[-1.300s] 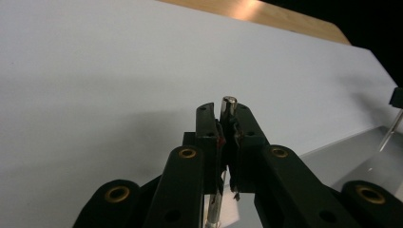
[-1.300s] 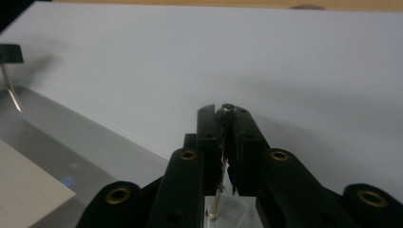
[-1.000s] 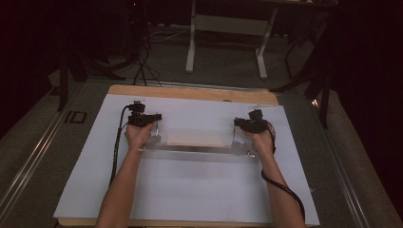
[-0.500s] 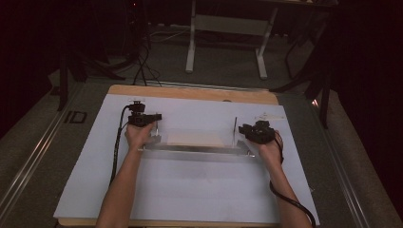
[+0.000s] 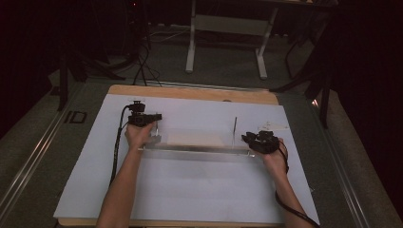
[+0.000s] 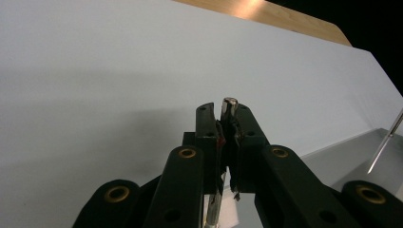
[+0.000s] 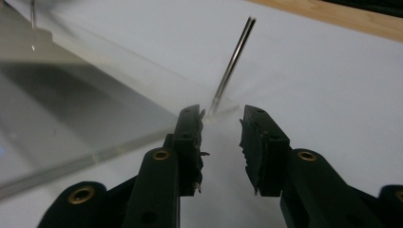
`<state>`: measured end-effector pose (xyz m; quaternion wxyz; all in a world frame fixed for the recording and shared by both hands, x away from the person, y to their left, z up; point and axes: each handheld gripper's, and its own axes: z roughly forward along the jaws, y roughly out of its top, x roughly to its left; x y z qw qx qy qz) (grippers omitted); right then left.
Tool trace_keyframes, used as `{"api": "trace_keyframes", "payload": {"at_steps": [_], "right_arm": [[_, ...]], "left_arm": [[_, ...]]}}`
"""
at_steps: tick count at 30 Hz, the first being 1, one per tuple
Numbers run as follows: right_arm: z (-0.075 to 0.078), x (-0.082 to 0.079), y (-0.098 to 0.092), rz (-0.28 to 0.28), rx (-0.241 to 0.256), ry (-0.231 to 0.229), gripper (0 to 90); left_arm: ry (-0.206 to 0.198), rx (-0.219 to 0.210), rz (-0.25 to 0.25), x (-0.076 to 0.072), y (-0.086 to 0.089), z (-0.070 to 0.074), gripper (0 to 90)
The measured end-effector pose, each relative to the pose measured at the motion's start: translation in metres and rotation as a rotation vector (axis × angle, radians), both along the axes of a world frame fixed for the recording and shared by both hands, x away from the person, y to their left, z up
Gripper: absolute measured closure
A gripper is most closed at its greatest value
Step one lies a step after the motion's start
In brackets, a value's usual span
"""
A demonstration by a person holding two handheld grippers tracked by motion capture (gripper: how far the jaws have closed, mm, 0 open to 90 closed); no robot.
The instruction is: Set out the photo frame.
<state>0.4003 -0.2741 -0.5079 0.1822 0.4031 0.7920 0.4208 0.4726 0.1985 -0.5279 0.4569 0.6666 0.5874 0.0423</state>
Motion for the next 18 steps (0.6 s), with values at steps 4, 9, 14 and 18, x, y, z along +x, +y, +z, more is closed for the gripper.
{"api": "trace_keyframes", "payload": {"at_steps": [4,9,14,18], "right_arm": [[-0.002,-0.006,-0.001,0.002,-0.026,0.003,66.7],[-0.004,-0.010,-0.001,0.026,-0.046,0.008,65.1],[-0.007,-0.014,0.001,0.063,-0.070,0.007,64.0],[-0.003,-0.019,0.003,0.136,-0.047,-0.037,60.1]], "left_arm": [[0.000,-0.003,0.001,0.000,0.000,0.000,83.9],[0.002,-0.003,0.002,0.000,0.000,0.000,83.9],[0.003,-0.008,0.003,0.000,0.000,0.000,83.9],[0.003,-0.009,0.004,0.000,0.000,0.000,83.8]]}}
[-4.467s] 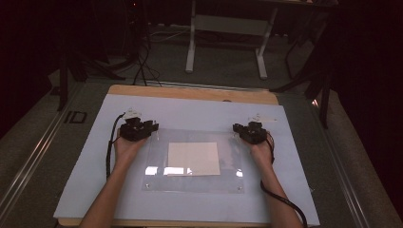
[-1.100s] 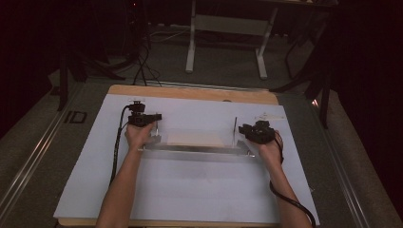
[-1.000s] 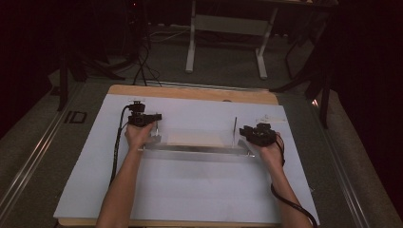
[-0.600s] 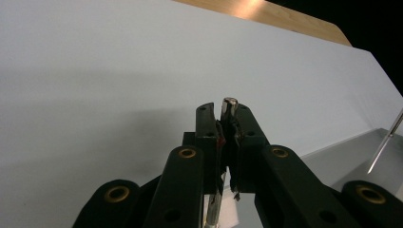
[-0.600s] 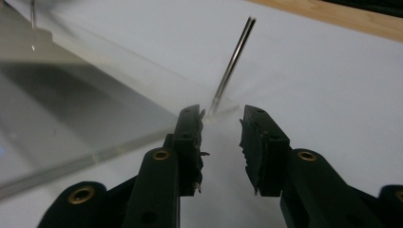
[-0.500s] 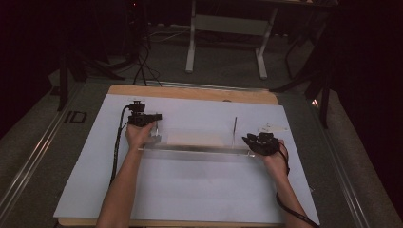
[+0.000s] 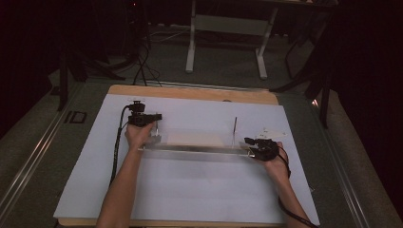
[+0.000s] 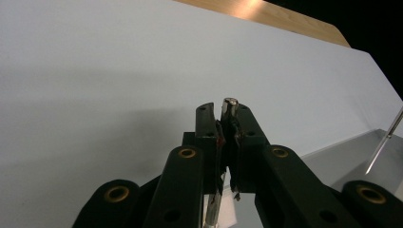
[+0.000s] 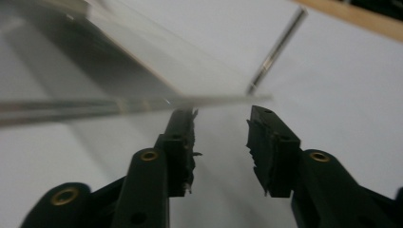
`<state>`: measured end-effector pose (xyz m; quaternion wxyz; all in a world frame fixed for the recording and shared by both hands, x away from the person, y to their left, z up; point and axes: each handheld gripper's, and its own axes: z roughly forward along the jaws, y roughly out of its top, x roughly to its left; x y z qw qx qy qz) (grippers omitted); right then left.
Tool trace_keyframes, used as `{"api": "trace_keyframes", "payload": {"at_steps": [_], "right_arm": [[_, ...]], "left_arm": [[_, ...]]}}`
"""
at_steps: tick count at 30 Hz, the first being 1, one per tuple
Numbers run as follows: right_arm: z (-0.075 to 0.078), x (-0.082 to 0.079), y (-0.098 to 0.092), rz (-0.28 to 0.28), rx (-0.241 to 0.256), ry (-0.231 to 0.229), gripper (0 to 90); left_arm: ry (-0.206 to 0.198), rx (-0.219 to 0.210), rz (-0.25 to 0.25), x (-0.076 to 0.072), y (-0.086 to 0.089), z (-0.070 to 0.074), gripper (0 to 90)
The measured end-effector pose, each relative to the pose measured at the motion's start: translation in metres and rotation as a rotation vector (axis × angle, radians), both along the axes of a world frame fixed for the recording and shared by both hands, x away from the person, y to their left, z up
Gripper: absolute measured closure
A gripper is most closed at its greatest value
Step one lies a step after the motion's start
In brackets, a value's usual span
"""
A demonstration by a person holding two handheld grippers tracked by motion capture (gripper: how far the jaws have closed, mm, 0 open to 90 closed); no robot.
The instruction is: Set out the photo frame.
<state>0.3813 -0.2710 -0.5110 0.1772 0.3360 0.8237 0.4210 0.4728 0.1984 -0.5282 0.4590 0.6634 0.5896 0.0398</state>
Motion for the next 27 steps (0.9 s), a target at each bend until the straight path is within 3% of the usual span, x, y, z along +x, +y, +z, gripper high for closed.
{"api": "trace_keyframes", "payload": {"at_steps": [7,14,20,27], "right_arm": [[0.005,-0.005,0.002,0.064,0.047,-0.084,55.4],[0.006,-0.008,0.007,0.091,0.047,-0.142,51.9],[0.006,-0.007,0.010,0.104,0.043,-0.169,49.1],[0.007,-0.005,0.012,0.127,0.084,-0.163,49.1]], "left_arm": [[0.005,-0.005,0.003,0.000,0.000,0.000,83.7],[0.013,-0.019,0.009,0.001,0.001,-0.001,83.5],[0.023,-0.041,0.010,0.002,0.002,-0.002,83.1],[0.029,-0.054,0.007,0.003,0.003,-0.002,82.4]]}}
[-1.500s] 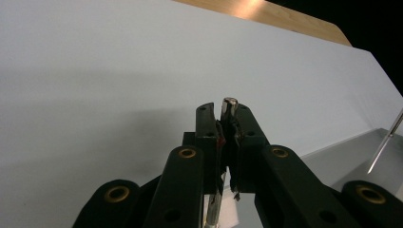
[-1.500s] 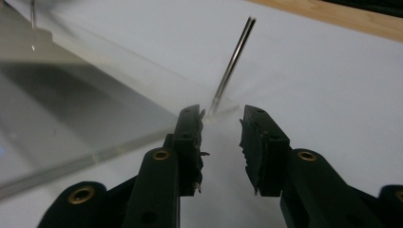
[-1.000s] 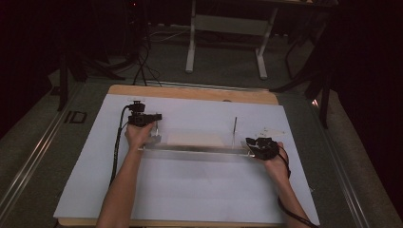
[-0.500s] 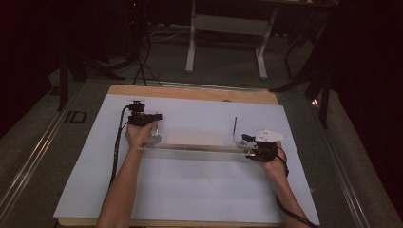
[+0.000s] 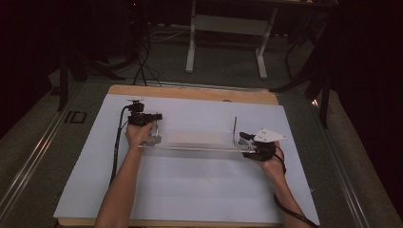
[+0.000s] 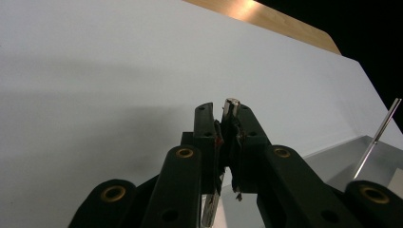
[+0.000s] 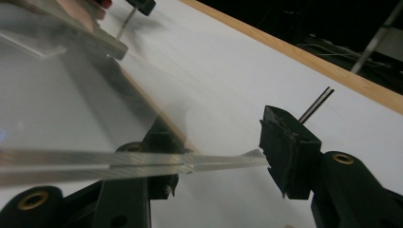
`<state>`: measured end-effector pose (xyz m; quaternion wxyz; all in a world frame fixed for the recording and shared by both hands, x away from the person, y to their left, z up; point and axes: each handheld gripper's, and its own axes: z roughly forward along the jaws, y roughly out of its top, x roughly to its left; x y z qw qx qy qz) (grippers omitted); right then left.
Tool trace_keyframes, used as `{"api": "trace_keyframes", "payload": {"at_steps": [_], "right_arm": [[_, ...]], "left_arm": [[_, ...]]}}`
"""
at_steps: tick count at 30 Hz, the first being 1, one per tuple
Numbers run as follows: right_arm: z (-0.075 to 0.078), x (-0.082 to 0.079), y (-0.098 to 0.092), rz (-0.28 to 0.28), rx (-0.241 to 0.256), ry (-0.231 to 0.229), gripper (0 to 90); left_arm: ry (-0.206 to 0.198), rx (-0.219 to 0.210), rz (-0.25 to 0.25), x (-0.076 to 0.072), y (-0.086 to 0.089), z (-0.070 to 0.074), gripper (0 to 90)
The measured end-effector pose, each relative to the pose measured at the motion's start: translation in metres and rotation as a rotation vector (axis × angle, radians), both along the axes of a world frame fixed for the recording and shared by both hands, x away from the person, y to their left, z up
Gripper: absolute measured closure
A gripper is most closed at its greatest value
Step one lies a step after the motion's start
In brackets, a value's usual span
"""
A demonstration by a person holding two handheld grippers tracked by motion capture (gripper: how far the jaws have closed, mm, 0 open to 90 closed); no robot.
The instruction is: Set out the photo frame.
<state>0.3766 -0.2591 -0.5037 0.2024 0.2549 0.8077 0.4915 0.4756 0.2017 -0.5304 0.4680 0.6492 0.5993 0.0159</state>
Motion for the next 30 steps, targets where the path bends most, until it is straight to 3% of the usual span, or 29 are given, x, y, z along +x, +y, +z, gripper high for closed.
{"api": "trace_keyframes", "payload": {"at_steps": [6,15,21,30], "right_arm": [[0.001,0.001,-0.002,0.004,0.016,0.014,49.1],[0.002,0.003,-0.001,-0.010,0.029,0.014,49.0],[0.003,0.004,-0.001,-0.016,0.037,0.014,49.0],[0.005,0.006,-0.001,-0.025,0.051,0.021,49.1]], "left_arm": [[-0.028,0.019,-0.016,-0.001,0.000,-0.001,80.7],[-0.079,0.047,-0.032,-0.008,0.004,-0.001,69.8],[-0.129,0.067,-0.042,-0.019,0.012,0.005,63.6],[-0.219,0.135,-0.066,-0.043,0.024,0.016,58.5]]}}
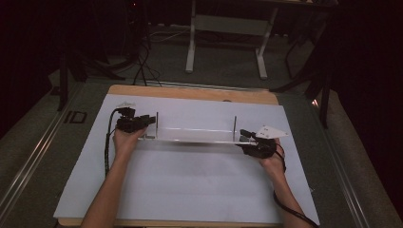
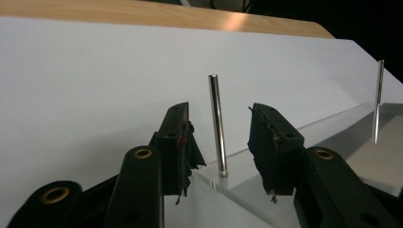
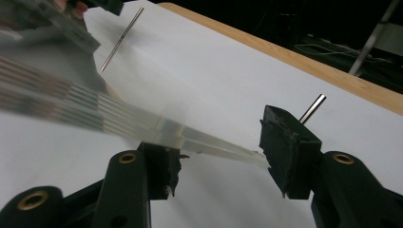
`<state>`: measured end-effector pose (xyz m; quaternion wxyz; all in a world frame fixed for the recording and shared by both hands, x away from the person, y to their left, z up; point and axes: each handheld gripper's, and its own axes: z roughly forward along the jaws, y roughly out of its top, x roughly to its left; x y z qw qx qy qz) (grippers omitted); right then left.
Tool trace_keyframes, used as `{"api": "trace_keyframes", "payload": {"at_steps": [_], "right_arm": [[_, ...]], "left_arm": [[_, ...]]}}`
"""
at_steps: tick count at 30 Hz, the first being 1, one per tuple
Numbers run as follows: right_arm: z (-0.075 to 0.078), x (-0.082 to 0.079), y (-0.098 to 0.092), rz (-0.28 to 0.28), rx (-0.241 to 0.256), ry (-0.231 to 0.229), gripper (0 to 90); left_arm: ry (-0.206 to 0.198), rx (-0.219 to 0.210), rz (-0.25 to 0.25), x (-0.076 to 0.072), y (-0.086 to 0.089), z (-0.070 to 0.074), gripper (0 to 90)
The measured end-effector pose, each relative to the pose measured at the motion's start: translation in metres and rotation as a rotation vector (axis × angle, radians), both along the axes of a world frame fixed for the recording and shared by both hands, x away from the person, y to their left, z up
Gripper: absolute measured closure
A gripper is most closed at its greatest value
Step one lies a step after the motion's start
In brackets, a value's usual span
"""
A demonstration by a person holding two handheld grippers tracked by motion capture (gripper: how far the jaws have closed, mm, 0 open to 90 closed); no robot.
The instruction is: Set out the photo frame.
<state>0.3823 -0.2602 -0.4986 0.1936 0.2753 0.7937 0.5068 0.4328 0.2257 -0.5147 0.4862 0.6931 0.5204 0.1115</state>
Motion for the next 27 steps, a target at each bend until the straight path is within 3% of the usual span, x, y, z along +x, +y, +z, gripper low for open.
{"api": "trace_keyframes", "payload": {"at_steps": [4,10,17,23,27], "right_arm": [[0.001,0.002,-0.001,0.003,0.004,0.007,49.2],[0.003,0.004,-0.001,0.008,0.004,0.013,49.2],[0.005,0.007,-0.001,-0.005,0.021,0.024,49.2],[0.008,0.012,-0.001,-0.018,0.050,0.035,49.5],[0.010,0.014,0.000,-0.027,0.042,0.024,50.7]], "left_arm": [[-0.052,0.007,-0.012,-0.014,0.002,0.007,55.7],[-0.102,0.063,-0.011,-0.029,0.007,0.015,55.8],[-0.120,0.092,-0.029,-0.037,0.009,0.018,55.7],[-0.154,0.083,-0.019,-0.043,0.013,0.023,55.6],[-0.172,0.075,-0.023,-0.044,0.016,0.024,55.6]]}}
